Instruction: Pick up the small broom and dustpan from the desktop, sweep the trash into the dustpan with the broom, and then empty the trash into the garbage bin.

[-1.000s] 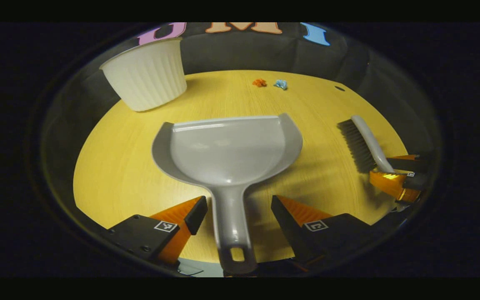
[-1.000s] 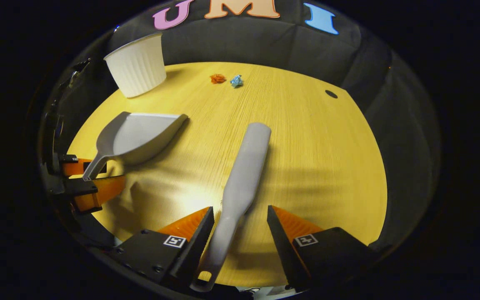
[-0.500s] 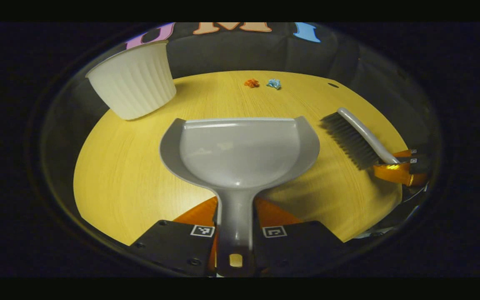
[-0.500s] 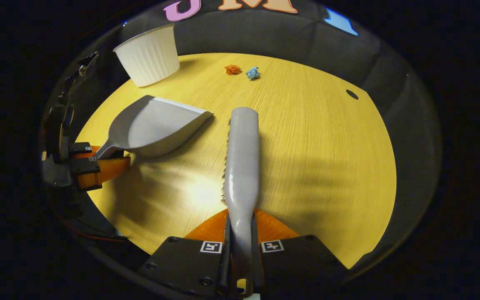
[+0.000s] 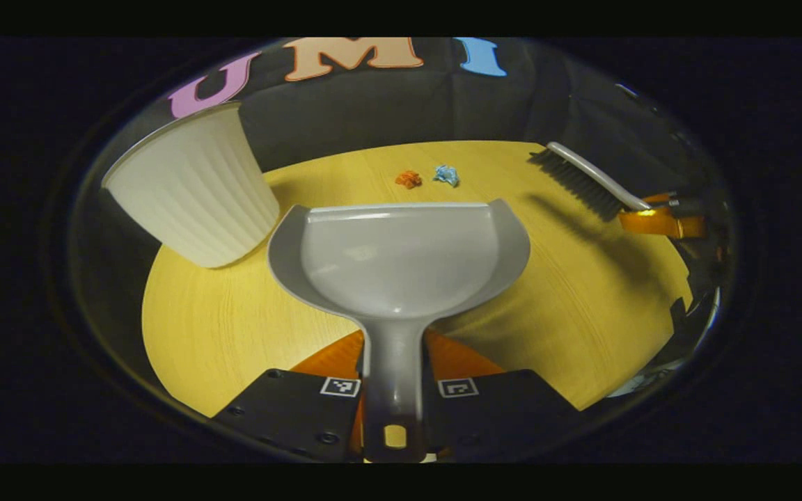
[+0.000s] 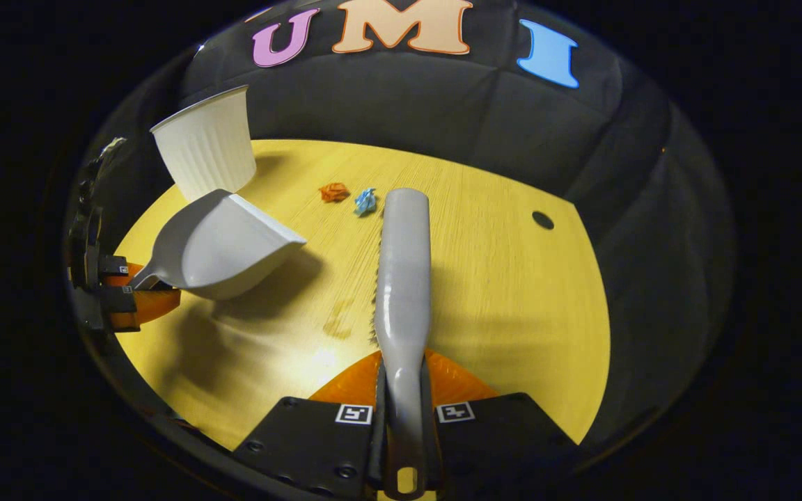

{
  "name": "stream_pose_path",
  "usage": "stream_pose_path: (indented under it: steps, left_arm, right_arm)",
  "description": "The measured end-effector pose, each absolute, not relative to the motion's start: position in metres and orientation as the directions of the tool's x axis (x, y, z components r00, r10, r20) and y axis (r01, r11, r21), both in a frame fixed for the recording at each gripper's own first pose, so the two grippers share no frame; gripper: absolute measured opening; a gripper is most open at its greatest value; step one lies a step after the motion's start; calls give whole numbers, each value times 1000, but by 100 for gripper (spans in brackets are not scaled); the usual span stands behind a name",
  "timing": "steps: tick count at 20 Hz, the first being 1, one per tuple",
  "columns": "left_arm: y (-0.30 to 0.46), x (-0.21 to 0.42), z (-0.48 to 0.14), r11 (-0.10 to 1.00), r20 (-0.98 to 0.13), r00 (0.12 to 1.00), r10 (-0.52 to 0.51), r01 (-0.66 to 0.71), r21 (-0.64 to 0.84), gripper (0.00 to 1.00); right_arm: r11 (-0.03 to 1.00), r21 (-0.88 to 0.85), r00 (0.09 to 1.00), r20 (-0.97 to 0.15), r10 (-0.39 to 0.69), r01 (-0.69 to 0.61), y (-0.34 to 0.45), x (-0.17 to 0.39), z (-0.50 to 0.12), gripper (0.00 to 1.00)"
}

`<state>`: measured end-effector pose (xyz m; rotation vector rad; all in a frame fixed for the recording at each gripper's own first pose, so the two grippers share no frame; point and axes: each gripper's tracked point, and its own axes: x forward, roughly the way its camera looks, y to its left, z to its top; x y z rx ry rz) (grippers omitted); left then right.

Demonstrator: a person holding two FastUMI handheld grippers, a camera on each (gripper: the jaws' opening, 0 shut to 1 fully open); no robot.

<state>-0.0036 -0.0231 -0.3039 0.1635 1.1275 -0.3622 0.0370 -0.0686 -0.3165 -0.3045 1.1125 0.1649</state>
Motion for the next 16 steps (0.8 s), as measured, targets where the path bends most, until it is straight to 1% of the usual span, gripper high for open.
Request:
stream_pose_path:
  steps: [4,5,6,7,8,10,12,13,16]
  left_arm:
    - [-30,16,-302,906,-898,380,-222,420,-46,26]
    - [-29,15,-297,903,-899,376,-226,427,-48,26]
    - [-29,17,-294,899,-900,371,-230,435,-51,26]
    - [-29,18,-293,895,-903,363,-232,443,-52,28]
    - [-30,19,-295,892,-904,358,-233,449,-53,26]
    - [-32,19,-298,888,-906,347,-242,455,-63,26]
    - [-34,18,-300,886,-908,337,-250,459,-73,26]
    - [-34,19,-300,884,-907,337,-252,461,-75,26]
    - [-34,19,-300,877,-909,329,-255,474,-75,26]
  right_arm:
    - [898,-255,502,-864,-44,-359,-76,118,-301,18]
    - [883,-279,519,-853,-47,-378,-78,132,-296,14]
    - [869,-300,537,-842,-48,-393,-77,151,-292,18]
    - [854,-316,546,-837,-45,-414,-77,169,-287,15]
    - [841,-326,548,-835,-42,-433,-76,185,-285,18]
    - [802,-347,558,-830,-21,-486,-69,213,-298,18]
    - [763,-347,545,-838,8,-545,-59,234,-315,16]
    - [747,-332,525,-851,27,-576,-51,239,-326,18]
    - [654,-319,472,-879,66,-686,-37,255,-352,17]
